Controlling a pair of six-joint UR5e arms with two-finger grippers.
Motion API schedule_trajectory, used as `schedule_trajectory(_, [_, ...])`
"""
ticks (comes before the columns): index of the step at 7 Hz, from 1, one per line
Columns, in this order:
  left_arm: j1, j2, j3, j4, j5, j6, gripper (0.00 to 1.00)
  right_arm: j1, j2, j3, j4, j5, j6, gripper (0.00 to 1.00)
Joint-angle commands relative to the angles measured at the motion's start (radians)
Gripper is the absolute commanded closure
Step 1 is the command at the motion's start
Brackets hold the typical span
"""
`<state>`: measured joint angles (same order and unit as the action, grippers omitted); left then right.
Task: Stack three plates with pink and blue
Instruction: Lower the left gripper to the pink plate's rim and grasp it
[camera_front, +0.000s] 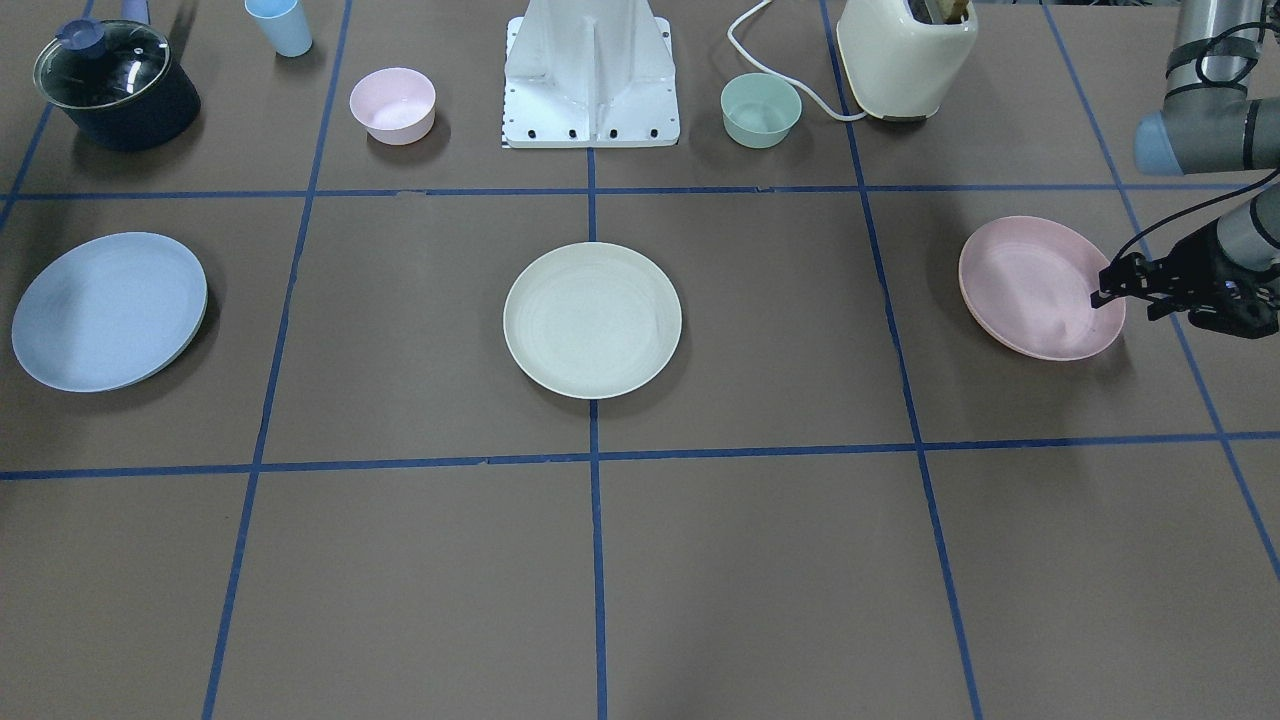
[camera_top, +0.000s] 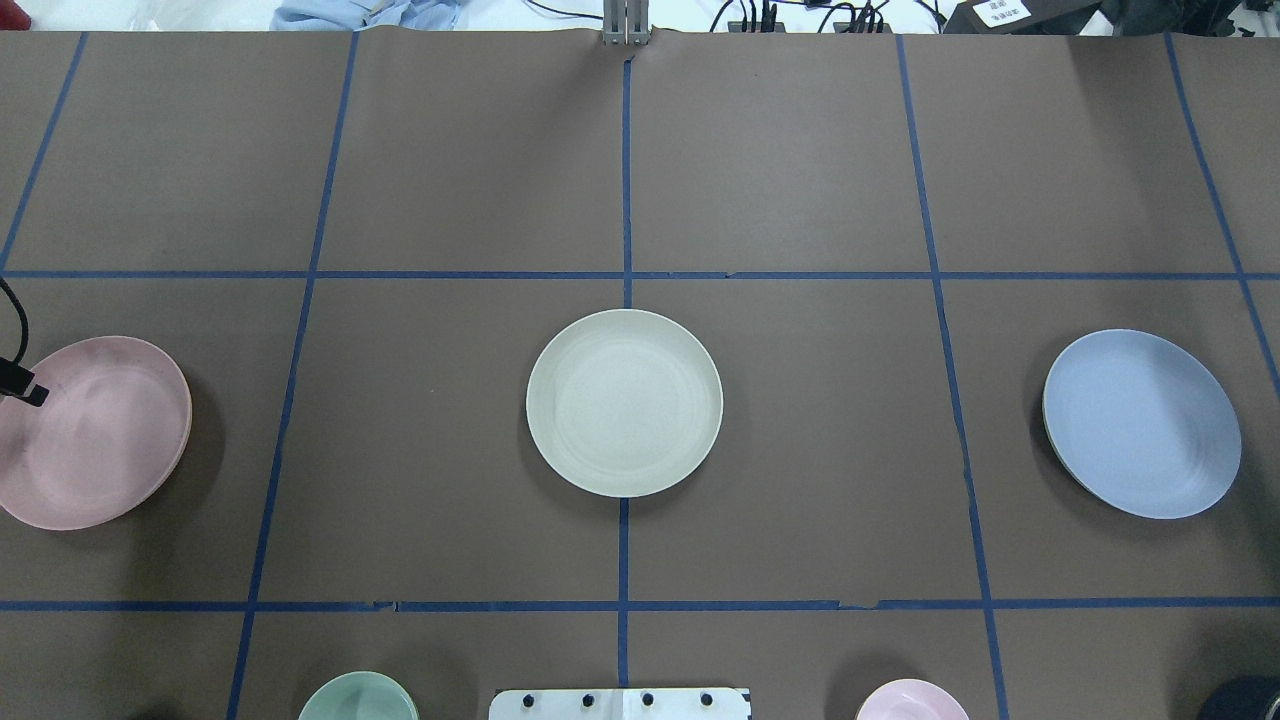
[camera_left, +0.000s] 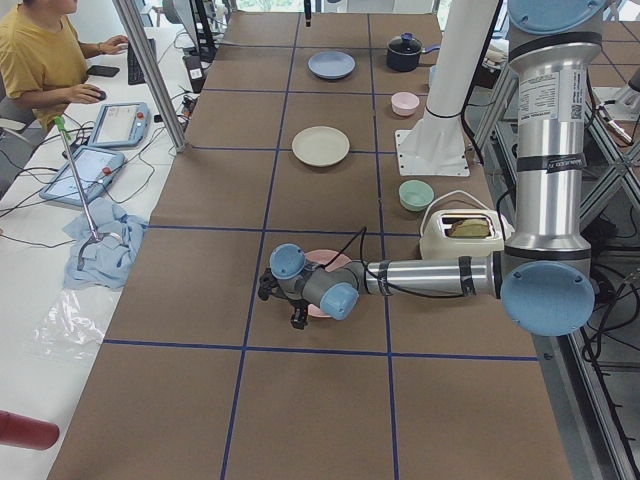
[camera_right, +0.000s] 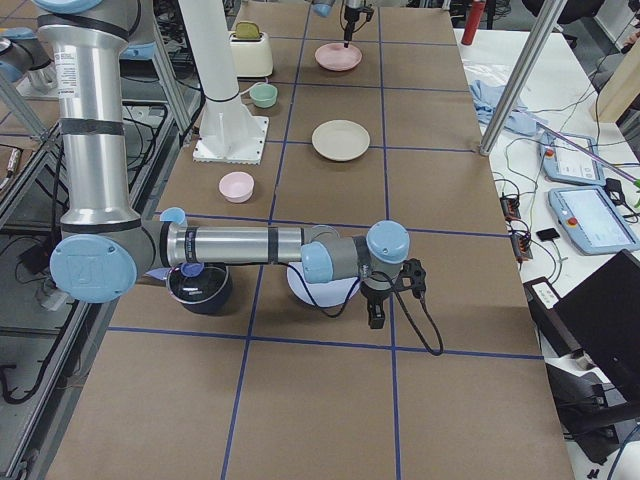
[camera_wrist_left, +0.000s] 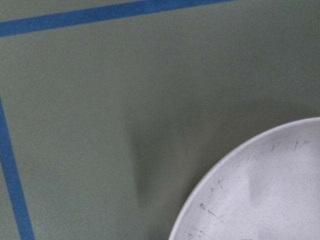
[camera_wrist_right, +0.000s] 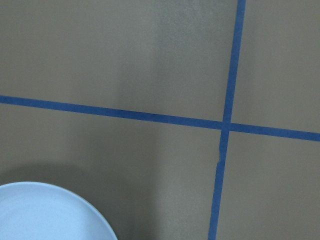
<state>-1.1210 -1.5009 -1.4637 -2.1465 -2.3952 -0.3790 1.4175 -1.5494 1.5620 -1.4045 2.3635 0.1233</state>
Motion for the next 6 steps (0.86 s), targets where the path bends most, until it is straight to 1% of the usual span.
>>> schedule_trajectory(1, [0.01,0.027,0.003,-0.038,-0.001,0.002,0.35,0.0,0.0,0.001,0.001,0.01,-0.001,0.0])
schedule_trajectory(2, [0.009,0.03,0.002,-0.041,-0.002,0.0,0.54,0.0,0.002,0.003,0.001,0.01,0.001,0.0])
schedule_trajectory(3, [0.01,0.027,0.002,-0.041,-0.002,0.0,0.67,0.0,0.002,0.004,-0.001,0.017,0.001,0.0])
schedule_trajectory(5, [0.013,0.027,0.005,-0.039,-0.002,0.0,0.73,0.0,0.002,0.004,-0.001,0.026,0.002,0.0])
schedule_trajectory(6, [0.016,0.027,0.005,-0.041,-0.002,0.0,0.8,0.0,0.002,0.012,-0.001,0.026,0.021,0.0])
